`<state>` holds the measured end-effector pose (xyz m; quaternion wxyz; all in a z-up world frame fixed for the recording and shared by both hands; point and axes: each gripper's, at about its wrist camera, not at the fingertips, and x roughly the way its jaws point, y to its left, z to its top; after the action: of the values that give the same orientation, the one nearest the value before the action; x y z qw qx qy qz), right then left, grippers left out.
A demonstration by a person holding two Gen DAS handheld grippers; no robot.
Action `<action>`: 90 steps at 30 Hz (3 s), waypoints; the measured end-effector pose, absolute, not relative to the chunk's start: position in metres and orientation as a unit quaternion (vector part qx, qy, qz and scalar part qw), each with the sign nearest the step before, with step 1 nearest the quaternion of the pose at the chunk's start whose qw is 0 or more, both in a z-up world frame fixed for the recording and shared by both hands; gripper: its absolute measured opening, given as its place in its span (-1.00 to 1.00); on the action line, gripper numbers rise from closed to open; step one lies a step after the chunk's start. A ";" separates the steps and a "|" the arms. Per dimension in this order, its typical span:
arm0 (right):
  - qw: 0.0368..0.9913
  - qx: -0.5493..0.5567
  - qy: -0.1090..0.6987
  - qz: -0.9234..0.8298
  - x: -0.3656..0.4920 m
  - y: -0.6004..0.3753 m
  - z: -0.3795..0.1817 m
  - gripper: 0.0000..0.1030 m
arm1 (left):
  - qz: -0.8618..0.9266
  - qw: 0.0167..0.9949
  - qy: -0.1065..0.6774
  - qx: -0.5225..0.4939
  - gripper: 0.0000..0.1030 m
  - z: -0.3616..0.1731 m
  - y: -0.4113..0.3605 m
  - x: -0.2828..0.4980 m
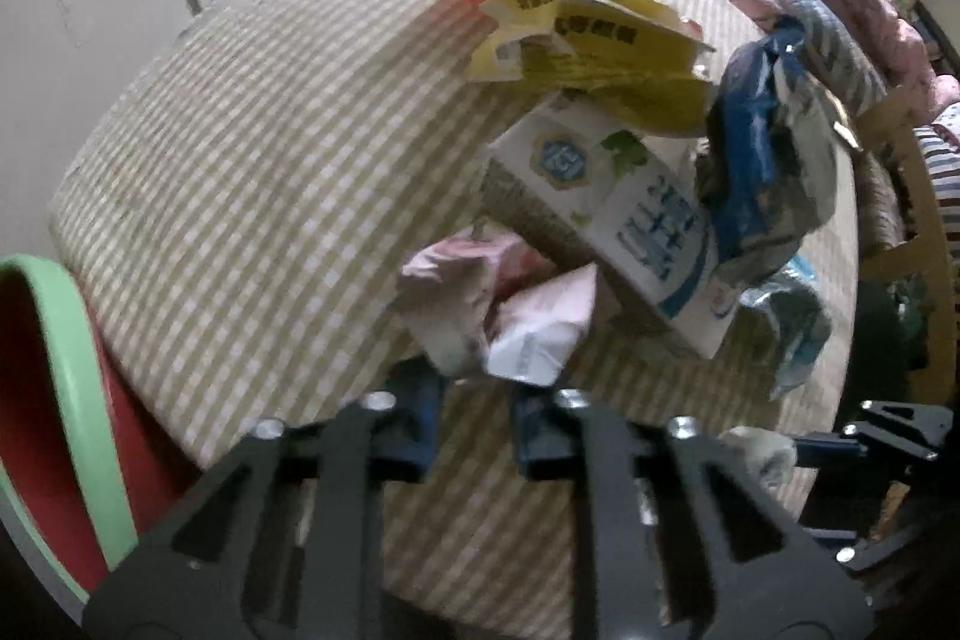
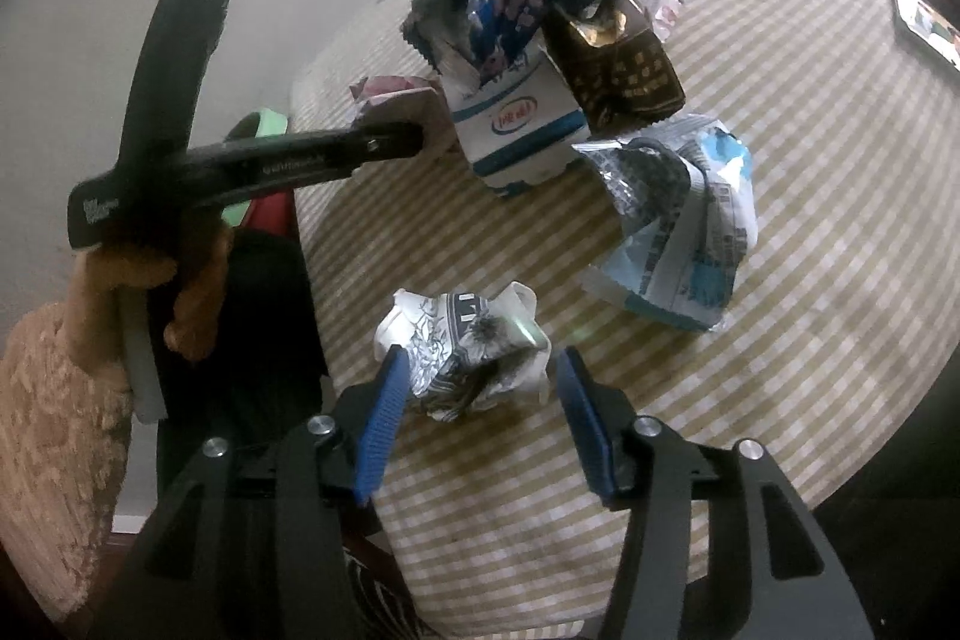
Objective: Collect trash
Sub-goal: 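Grasp a crumpled silver wrapper with the right tool while the left grasps pink-white paper, then lift the held wrappers off the table with both tools, then carry the silver wrapper and pink-white paper over the green-rimmed bucket with both tools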
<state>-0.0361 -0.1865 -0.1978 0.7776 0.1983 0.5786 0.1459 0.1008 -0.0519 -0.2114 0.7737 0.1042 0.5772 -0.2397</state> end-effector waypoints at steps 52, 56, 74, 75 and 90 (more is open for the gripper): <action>0.820 0.167 0.528 0.143 -0.029 -0.191 -0.143 -0.77 | -0.123 0.854 0.503 -0.054 -0.57 -0.158 0.020 0.052; 0.822 0.155 0.528 0.149 -0.029 -0.183 -0.140 -0.86 | -0.120 0.856 0.499 -0.066 -0.57 -0.155 0.028 0.050; 0.784 0.156 0.586 0.130 -0.026 -0.186 -0.173 0.16 | -0.102 0.864 0.482 -0.106 -0.57 -0.151 0.055 0.045; 0.780 0.168 0.589 0.130 -0.025 -0.186 -0.176 0.17 | -0.101 0.864 0.482 -0.108 -0.57 -0.151 0.056 0.045; 0.751 0.283 0.590 0.088 -0.005 -0.205 -0.197 0.24 | -0.094 0.862 0.482 -0.125 -0.57 -0.154 0.068 0.046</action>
<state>-0.0053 -0.2048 -0.1973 0.7512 0.2825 0.5901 0.0881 0.0455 0.0680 -0.1541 0.8620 -0.1249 0.4821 -0.0939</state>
